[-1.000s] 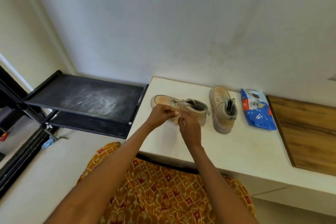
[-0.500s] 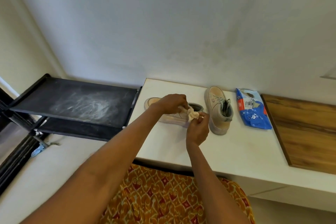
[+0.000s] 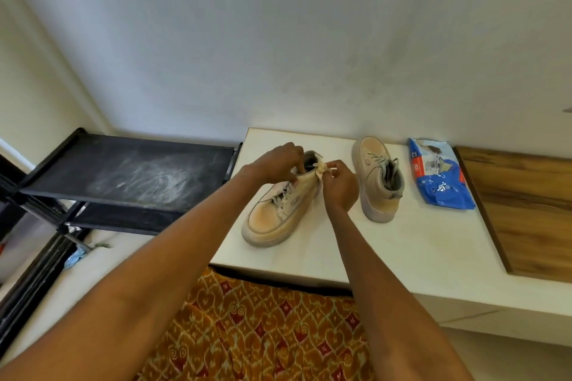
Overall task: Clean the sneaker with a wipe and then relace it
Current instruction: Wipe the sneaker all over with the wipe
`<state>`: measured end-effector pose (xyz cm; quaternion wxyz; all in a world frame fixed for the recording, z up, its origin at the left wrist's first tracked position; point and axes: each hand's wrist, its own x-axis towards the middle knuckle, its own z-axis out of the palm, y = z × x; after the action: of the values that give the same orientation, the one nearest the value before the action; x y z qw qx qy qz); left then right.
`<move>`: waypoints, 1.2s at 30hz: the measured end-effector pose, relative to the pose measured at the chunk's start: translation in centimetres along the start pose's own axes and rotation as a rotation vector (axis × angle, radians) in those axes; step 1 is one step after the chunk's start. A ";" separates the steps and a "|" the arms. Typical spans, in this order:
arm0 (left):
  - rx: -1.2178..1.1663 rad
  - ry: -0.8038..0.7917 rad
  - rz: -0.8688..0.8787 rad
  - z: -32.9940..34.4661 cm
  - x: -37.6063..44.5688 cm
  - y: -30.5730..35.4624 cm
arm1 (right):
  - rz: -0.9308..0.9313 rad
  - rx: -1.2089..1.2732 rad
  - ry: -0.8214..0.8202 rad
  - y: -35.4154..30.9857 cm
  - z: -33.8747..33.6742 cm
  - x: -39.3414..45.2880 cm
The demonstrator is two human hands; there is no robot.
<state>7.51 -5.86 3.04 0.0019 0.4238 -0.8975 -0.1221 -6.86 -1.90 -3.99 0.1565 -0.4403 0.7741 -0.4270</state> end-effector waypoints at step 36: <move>-0.035 0.282 -0.246 1.9 -2.3 0.6 | 0.043 0.120 -0.349 2.3 -4.0 -5.2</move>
<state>8.38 -3.32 1.60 0.1201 0.5431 -0.8275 -0.0766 -7.69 4.97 -4.17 0.3236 -0.4810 0.7176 -0.3861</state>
